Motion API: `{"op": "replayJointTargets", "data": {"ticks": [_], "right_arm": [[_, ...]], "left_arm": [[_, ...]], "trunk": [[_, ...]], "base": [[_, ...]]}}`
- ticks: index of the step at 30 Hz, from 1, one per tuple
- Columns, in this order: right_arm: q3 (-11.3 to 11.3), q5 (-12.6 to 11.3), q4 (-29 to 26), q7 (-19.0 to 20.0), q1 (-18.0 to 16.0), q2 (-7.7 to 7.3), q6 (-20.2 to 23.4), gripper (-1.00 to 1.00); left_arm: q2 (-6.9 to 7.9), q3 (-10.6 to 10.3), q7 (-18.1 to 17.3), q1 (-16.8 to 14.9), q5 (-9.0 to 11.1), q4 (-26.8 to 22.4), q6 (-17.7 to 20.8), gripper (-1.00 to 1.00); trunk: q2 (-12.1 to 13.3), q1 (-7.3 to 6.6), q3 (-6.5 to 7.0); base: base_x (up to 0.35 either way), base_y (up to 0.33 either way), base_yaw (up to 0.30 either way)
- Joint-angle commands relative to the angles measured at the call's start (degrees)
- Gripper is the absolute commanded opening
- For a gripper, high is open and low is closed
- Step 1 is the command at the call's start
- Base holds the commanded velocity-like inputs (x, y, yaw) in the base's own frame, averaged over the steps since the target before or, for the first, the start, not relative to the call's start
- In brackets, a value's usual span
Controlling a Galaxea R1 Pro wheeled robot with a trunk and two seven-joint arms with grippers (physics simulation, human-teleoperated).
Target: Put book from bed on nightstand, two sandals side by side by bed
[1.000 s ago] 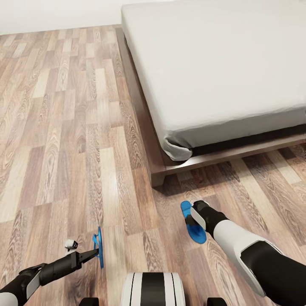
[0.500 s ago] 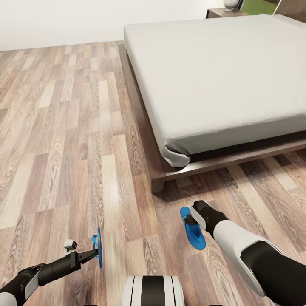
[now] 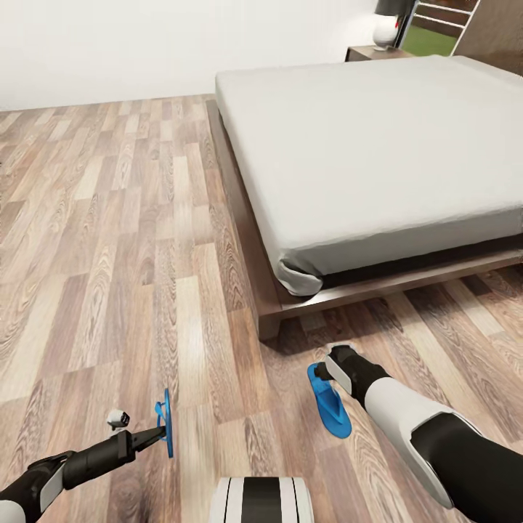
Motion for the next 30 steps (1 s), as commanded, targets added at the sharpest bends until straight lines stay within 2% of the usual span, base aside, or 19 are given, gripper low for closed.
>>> {"op": "replayJointTargets", "data": {"ticks": [1, 9, 20, 24, 27, 30], "right_arm": [[0.38, -0.66, -0.07, -0.39, 0.06, -0.02, -0.09, 1.0], [0.3, -2.19, 0.12, -0.34, 0.29, -0.01, -4.56, 1.0], [0.31, -2.67, 0.62, -0.33, 0.31, -0.01, -5.04, 1.0], [0.29, -3.04, 3.61, -0.14, 0.31, -0.01, -5.47, 1.0], [0.23, -3.36, 4.68, -0.06, 0.25, -0.01, -7.06, 1.0], [0.2, -4.97, 5.44, 0.22, 0.37, -0.05, -9.78, 1.0]], "left_arm": [[0.02, -0.01, -0.17, -0.01, -0.01, 0.0, 0.58, -1.0], [0.09, -0.01, -0.17, -0.01, -0.03, 0.01, 0.58, -1.0], [0.1, -0.06, -0.17, -0.01, -0.1, 0.01, 0.58, -1.0], [0.09, -0.1, -0.17, -0.01, -0.1, 0.01, 0.58, -1.0], [0.1, -0.1, -0.17, -0.01, -0.1, 0.04, 0.53, -1.0], [0.04, -0.1, -0.17, -0.01, -0.15, 0.08, 0.5, -1.0]], "trunk": [[0.0, -0.03, 0.19], [0.11, -0.24, 1.97], [0.26, -0.52, 4.4], [0.31, -0.63, 5.29], [0.35, -0.7, 5.95], [0.39, -0.78, 6.62]], "base": [[0.0, 0.0, 0.0], [0.0, 0.0, 0.0], [0.0, 0.0, 0.0], [0.0, 0.0, 0.0], [0.0, 0.0, 0.0], [0.0, 0.0, 0.0]]}}
